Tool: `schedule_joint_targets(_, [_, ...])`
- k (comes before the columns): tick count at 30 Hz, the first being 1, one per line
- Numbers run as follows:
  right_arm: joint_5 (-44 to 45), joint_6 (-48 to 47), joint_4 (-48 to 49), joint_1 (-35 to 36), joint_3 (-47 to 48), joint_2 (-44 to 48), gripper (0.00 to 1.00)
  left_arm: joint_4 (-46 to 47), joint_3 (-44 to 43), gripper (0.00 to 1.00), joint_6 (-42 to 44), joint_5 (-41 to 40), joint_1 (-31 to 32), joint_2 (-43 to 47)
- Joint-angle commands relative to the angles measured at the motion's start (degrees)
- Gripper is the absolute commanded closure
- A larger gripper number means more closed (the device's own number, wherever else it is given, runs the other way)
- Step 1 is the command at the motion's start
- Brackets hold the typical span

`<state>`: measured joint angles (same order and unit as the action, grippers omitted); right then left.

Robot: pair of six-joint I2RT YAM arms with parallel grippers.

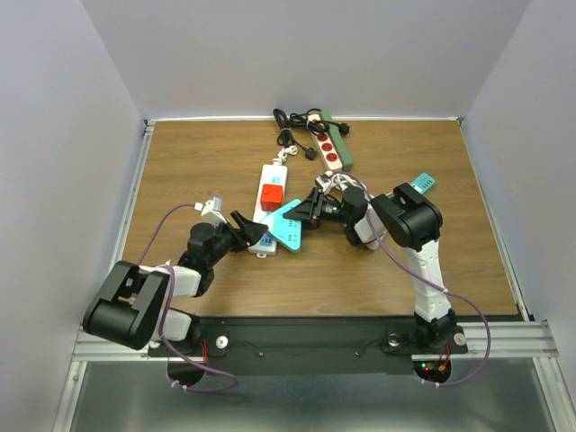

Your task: Insert the plug

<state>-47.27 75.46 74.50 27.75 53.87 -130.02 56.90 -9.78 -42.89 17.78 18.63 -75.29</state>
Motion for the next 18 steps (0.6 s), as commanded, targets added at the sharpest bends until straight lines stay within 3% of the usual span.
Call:
schedule_joint_targets(1, [3.1, -3.2, -0.3, 0.2, -1.5, -2.3, 1.0, 2.4, -1.6, 0.21, 0.4, -0.2, -0.2, -2.2])
schedule_joint_targets(9, [5.3, -8.0, -6.9, 0.3, -1.7, -1.0, 1.0, 1.3, -2.2, 0.37, -0.1, -1.5, -0.2, -7.0])
schedule_joint_targets(18, [7.4, -12.1, -16.0, 0.3, 0.1, 0.1, 1.0, -4.0, -5.8, 0.46, 0.8, -2.2, -0.2, -12.1])
